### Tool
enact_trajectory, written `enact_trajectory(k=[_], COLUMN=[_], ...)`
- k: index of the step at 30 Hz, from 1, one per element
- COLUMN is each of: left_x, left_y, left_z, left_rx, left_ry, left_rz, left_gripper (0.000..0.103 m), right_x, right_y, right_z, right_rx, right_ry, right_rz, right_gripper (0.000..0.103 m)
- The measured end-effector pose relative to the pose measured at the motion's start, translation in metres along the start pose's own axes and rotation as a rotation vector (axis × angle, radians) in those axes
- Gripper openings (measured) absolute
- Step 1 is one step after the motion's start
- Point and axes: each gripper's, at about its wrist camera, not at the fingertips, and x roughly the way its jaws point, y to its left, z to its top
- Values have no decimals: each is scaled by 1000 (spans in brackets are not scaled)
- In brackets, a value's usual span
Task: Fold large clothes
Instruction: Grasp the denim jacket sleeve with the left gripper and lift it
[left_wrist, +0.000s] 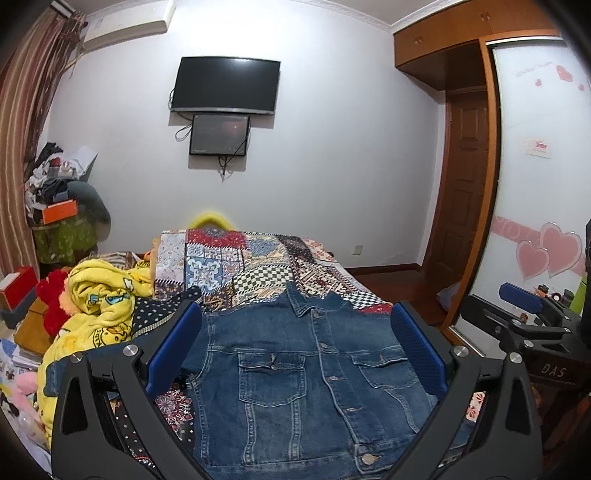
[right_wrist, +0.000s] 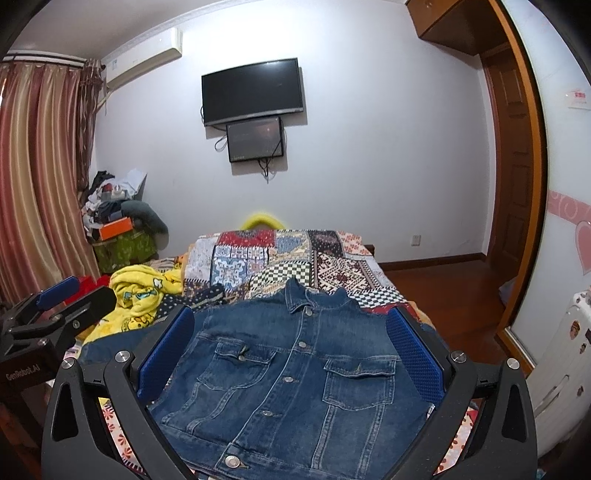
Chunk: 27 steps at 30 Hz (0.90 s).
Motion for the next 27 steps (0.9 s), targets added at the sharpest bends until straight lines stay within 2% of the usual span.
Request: enact_trajectory(k=[4,7,11,14,16,18,22,27], left_x=[20,41,67,86,96,106,122,128], left_y=[22,50,104,154,197,233,306,361], left_z=[-1,-2,-10,-24,-39,-57,-106,-169], left_rx=[-22,-60,-141,-221,-298,-378,-605,-861], left_ry=[28,58,113,170,219,280,431,530], left_rz=[32,94,235,282,329,344,323,297], left_gripper=[103,103,103,103,103,103,103,101], right_x=[19,37,69,93,106,121,159,197], right_y=[2,2,4,4,2,1,0,0], right_z=[0,0,0,-1,-2,-4,-14,-34], right_rx=[-7,-10,-12,-17,-16,-15,-24,-27], right_ry=[31,59,102,136,159,190,289,447], right_rz=[2,7,11,6,3,7,11,16], right_gripper=[103,103,103,103,103,103,103,103])
